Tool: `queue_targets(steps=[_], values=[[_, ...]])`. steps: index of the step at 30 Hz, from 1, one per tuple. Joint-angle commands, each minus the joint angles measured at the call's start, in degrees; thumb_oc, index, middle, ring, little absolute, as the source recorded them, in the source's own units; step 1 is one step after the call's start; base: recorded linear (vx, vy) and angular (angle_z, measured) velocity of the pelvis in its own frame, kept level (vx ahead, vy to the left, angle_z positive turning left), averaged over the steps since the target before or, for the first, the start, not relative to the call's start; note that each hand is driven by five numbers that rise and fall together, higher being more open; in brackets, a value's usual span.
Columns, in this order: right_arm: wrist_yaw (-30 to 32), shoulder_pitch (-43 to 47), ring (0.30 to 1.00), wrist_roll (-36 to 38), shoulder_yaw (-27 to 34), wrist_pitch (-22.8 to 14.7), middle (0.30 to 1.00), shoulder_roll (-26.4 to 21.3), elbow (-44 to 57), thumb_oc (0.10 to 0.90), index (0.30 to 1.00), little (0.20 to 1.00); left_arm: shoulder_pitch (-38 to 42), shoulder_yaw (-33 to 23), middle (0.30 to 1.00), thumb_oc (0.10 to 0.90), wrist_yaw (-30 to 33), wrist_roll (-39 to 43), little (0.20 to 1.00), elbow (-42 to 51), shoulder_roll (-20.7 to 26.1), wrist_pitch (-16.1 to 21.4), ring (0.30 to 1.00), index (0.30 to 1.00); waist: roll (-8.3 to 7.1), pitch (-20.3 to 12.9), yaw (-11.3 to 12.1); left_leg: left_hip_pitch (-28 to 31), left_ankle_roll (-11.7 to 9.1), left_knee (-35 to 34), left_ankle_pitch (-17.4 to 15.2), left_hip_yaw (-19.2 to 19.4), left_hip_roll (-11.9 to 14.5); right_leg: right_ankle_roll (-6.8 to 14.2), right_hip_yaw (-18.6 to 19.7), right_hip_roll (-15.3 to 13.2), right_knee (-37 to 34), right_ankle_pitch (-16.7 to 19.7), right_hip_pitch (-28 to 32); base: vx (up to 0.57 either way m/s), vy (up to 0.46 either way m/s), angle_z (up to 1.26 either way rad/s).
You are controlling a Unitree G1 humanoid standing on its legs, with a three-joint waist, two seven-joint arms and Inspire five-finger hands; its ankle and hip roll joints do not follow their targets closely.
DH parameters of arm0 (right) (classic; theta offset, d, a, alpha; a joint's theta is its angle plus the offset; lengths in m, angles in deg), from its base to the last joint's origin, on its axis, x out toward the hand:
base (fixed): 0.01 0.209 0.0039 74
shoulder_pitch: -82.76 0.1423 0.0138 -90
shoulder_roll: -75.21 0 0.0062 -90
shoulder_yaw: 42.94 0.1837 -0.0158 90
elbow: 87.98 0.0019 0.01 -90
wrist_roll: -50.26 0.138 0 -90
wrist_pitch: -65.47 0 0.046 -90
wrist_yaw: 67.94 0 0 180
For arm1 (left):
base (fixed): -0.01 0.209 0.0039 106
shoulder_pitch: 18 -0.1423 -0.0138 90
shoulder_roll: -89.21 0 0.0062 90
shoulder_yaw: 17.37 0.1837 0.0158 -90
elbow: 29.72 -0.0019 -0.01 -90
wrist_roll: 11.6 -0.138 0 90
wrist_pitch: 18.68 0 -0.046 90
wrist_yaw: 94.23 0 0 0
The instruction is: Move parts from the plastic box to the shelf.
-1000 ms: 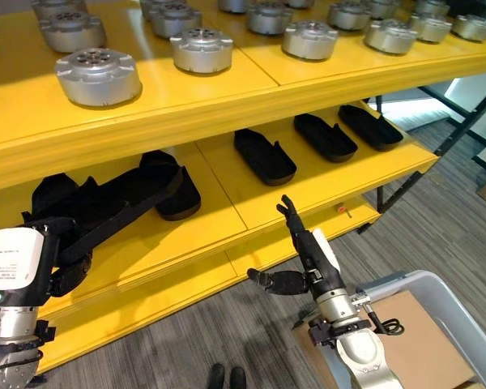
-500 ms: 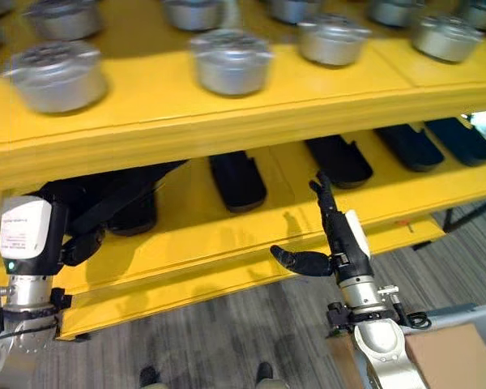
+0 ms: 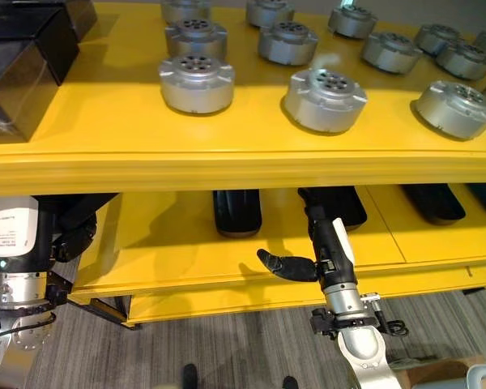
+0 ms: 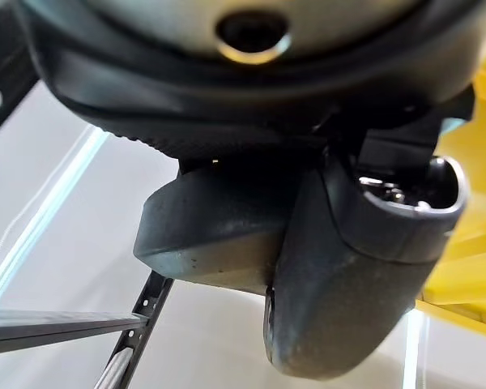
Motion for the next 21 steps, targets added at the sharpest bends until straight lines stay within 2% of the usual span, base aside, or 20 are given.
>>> queue_targets(steps=[1,2,3,4,6,9,15,21], values=[[0.3,7.3,1.000,-1.1,1.0,-5.5,1.000,-2.7,1.8,0.900,1.000,1.000,5.8,-3.2,0.300,0.400,6.0,0.4,0.300,6.2,1.6,1.7,0.300,0.300,2.47,-3.3,-1.2,3.7,-0.1,-1.5,-5.0,-1.0,1.9,2.1,3.1,9.3,7.3,-13.5,-2.5,-0.02,0.095,-0.04],[0.2,7.3,1.000,-1.0,1.0,-5.5,1.000,-2.7,1.8,0.900,1.000,1.000,5.8,-3.2,0.300,0.400,6.0,0.4,0.300,6.2,1.6,1.7,0.300,0.300,2.46,-3.3,-1.2,3.5,-0.1,-1.5,-4.8,-0.9,2.0,2.0,3.2,9.3,7.4,-13.4,-2.7,-0.02,0.122,-0.01],[-0.1,7.2,1.000,-0.7,1.1,-5.5,1.000,-3.0,1.9,0.900,1.000,1.000,6.1,-2.8,0.300,0.400,5.4,0.7,0.300,5.8,1.2,1.6,0.300,0.300,2.55,-3.5,-1.4,3.5,0.3,-1.6,-4.4,-0.7,1.5,1.0,4.0,12.8,9.8,-16.7,-3.0,0.00,0.091,0.03],[-0.4,6.9,1.000,-0.5,1.2,-5.4,1.000,-3.3,1.9,0.900,1.000,1.000,5.7,-2.7,0.300,0.400,4.7,1.0,0.300,5.9,0.8,1.8,0.300,0.300,2.46,-3.9,-1.5,3.7,0.4,-1.9,-4.2,-0.7,1.1,0.2,4.5,15.0,10.2,-18.9,-2.9,0.01,0.123,0.03],[-0.5,6.6,1.000,-0.3,1.2,-5.8,1.000,-3.9,2.3,0.900,1.000,1.000,5.9,-1.5,0.300,0.400,3.4,1.5,0.300,5.2,-0.5,2.0,0.300,0.300,2.34,-4.8,-1.7,4.7,0.1,-3.4,-3.3,-1.2,0.3,-1.0,7.2,18.2,9.5,-21.1,-2.2,0.03,0.058,-0.05],[-0.4,6.0,1.000,-0.1,1.2,-5.6,1.000,-4.2,2.5,0.900,1.000,1.000,5.1,-0.8,0.300,0.400,2.7,1.3,0.300,5.0,-1.3,2.2,0.300,0.300,1.97,-5.9,-1.9,5.1,-0.1,-4.2,-3.1,-1.3,0.2,-1.0,8.9,19.1,5.9,-20.8,-0.5,0.01,-0.027,0.08],[-1.1,4.4,1.000,0.8,1.5,-5.1,1.000,-4.4,3.1,0.900,1.000,1.000,2.7,-1.0,0.300,0.400,1.1,2.1,0.300,5.7,-1.3,2.9,0.300,0.300,1.65,-7.2,-1.8,5.8,-0.6,-5.2,-2.9,-0.9,0.9,-0.8,9.5,19.6,-0.2,-19.3,2.2,0.02,-0.099,0.09],[-1.6,2.9,1.000,1.5,2.6,-5.5,1.000,-5.0,4.5,0.900,1.000,1.000,1.9,-0.9,0.300,0.400,0.1,2.2,0.300,6.5,-1.2,3.1,0.300,0.300,1.39,-7.6,-2.3,6.0,-2.2,-5.9,-1.7,-1.2,2.2,-1.4,9.4,20.5,-4.8,-18.4,4.6,-0.02,-0.136,0.01]])
